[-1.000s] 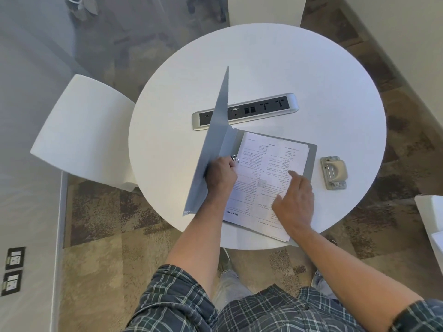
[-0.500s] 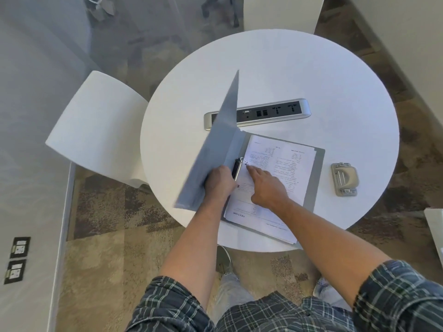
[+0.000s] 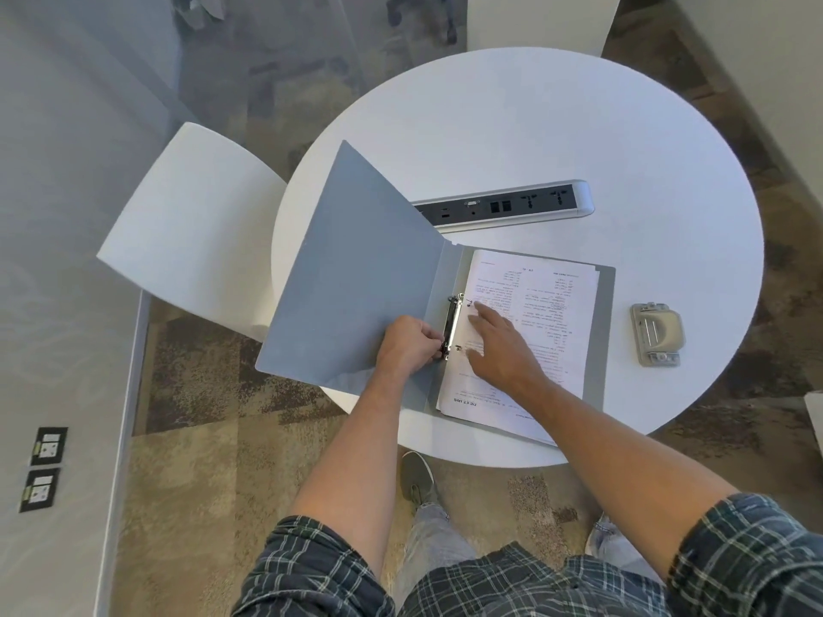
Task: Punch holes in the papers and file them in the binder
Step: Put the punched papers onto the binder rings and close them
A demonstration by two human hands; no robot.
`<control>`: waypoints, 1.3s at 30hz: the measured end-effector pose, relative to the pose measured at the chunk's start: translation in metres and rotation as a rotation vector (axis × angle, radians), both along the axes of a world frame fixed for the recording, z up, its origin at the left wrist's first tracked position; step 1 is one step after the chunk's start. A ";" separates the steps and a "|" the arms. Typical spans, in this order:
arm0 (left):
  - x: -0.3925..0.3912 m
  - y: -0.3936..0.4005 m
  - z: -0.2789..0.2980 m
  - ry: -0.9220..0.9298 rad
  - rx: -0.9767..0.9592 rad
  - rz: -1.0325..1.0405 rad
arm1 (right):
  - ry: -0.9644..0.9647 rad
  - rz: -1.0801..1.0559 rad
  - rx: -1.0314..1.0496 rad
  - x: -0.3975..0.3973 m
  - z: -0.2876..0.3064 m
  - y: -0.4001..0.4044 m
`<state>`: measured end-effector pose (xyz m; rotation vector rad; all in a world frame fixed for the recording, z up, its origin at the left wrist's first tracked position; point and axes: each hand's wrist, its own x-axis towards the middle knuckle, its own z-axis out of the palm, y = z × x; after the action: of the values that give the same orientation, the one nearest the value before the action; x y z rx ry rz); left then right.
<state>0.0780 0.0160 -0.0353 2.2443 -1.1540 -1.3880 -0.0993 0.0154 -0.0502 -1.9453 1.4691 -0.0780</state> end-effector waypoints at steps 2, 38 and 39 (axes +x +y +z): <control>0.001 0.001 -0.002 0.032 0.010 0.034 | -0.037 -0.014 -0.039 0.001 -0.006 0.007; 0.010 0.007 -0.009 0.210 -0.080 0.103 | -0.024 0.232 0.027 -0.004 -0.049 0.029; 0.010 0.006 -0.010 0.167 -0.082 0.068 | -0.030 0.228 0.022 -0.004 -0.049 0.029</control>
<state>0.0878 0.0225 -0.0454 2.0482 -1.0499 -1.4430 -0.1034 0.0447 -0.0990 -2.0708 1.2156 0.0114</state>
